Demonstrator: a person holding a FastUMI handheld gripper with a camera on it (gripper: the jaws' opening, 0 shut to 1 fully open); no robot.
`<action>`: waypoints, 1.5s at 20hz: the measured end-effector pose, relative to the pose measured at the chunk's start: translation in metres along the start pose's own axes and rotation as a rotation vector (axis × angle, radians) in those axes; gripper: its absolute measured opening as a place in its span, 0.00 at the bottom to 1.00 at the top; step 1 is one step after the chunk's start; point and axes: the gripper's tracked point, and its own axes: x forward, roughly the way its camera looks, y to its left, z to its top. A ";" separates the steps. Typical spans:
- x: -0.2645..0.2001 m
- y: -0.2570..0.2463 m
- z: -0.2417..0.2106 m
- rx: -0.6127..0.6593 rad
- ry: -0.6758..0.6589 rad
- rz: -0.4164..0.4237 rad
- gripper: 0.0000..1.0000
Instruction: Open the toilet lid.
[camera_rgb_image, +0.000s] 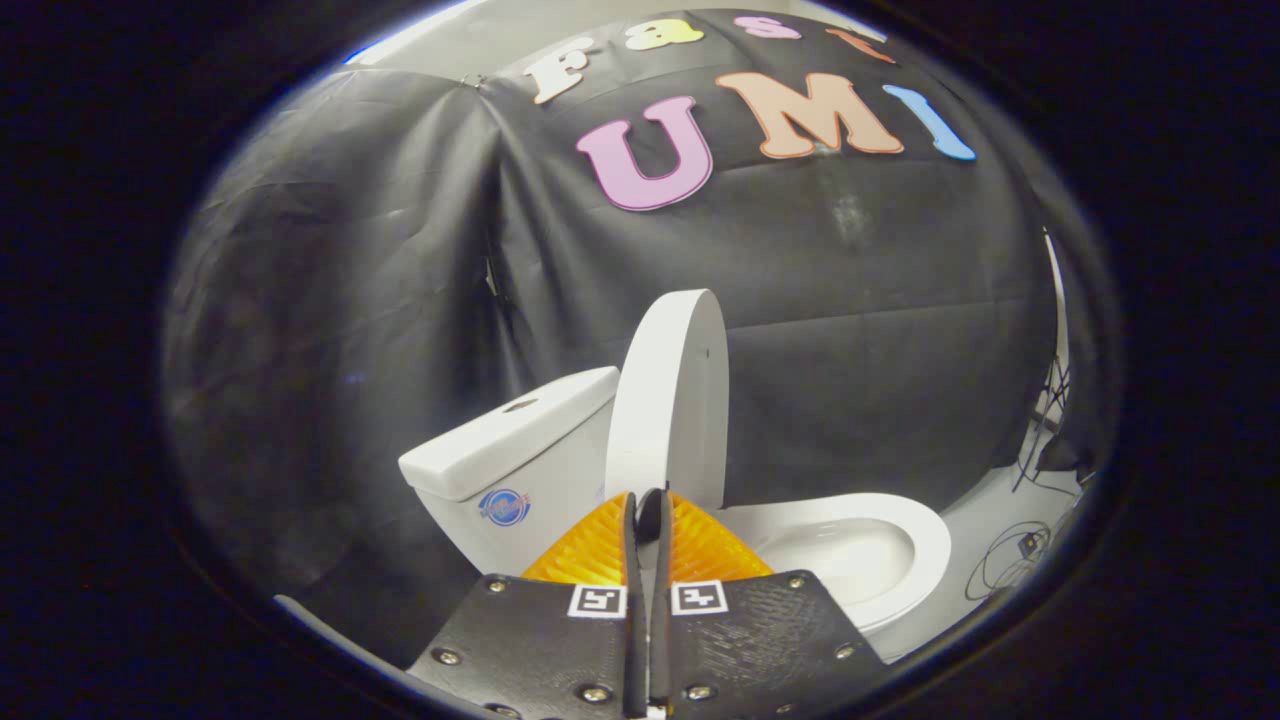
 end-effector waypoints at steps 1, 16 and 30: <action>0.002 0.005 0.000 -0.022 -0.004 0.001 0.02; 0.033 0.091 -0.009 -0.193 -0.070 0.063 0.04; 0.040 0.112 -0.011 -0.256 -0.095 0.066 0.05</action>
